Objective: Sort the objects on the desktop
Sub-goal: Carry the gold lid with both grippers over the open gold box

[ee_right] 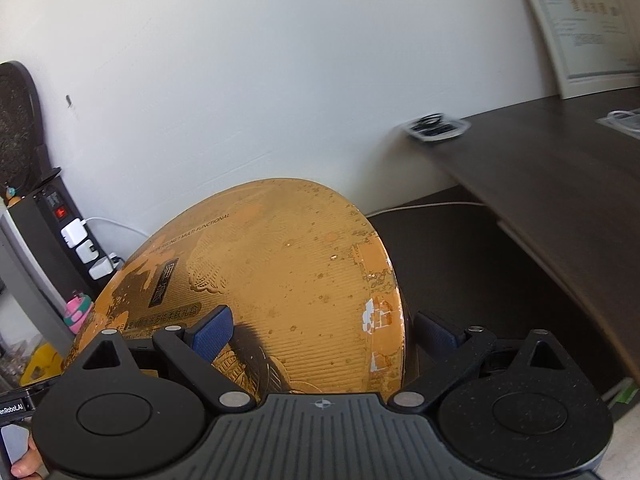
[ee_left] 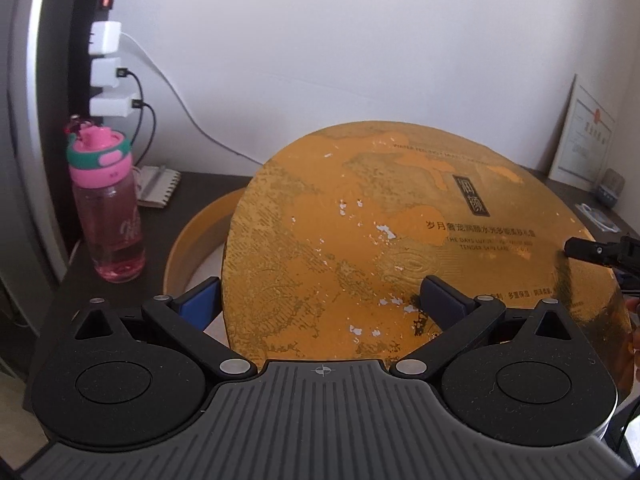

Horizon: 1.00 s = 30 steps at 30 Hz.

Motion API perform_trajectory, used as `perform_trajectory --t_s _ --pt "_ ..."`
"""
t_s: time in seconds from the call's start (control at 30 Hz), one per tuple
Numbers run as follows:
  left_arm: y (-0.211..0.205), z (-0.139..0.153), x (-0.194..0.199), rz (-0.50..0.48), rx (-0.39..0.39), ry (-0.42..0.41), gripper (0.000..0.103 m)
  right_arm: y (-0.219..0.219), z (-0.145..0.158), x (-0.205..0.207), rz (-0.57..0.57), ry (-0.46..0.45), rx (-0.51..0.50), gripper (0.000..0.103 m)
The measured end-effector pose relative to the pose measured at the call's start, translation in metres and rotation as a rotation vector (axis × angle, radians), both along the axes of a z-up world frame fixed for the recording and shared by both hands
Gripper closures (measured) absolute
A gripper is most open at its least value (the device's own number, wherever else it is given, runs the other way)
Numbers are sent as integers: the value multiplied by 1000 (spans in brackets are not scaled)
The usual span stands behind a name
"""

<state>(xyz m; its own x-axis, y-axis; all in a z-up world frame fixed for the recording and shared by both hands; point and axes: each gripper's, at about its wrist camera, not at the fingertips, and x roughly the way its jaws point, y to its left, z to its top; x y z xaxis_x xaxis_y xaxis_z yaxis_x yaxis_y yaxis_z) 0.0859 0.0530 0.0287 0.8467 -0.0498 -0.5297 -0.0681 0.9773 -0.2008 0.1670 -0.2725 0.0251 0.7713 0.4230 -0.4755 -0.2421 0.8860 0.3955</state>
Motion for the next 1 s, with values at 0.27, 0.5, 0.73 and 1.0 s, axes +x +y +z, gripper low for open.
perform_trajectory --t_s 0.27,0.5,0.73,1.0 --pt "29 2 20 78 29 9 1 34 -8 44 74 28 34 4" --pt "43 -5 39 103 38 37 1 49 -18 69 94 74 32 4" --pt "43 -20 46 111 37 75 1 56 -31 75 86 106 -25 5" --pt "48 -29 48 103 6 91 1 60 -30 72 75 105 -64 5"
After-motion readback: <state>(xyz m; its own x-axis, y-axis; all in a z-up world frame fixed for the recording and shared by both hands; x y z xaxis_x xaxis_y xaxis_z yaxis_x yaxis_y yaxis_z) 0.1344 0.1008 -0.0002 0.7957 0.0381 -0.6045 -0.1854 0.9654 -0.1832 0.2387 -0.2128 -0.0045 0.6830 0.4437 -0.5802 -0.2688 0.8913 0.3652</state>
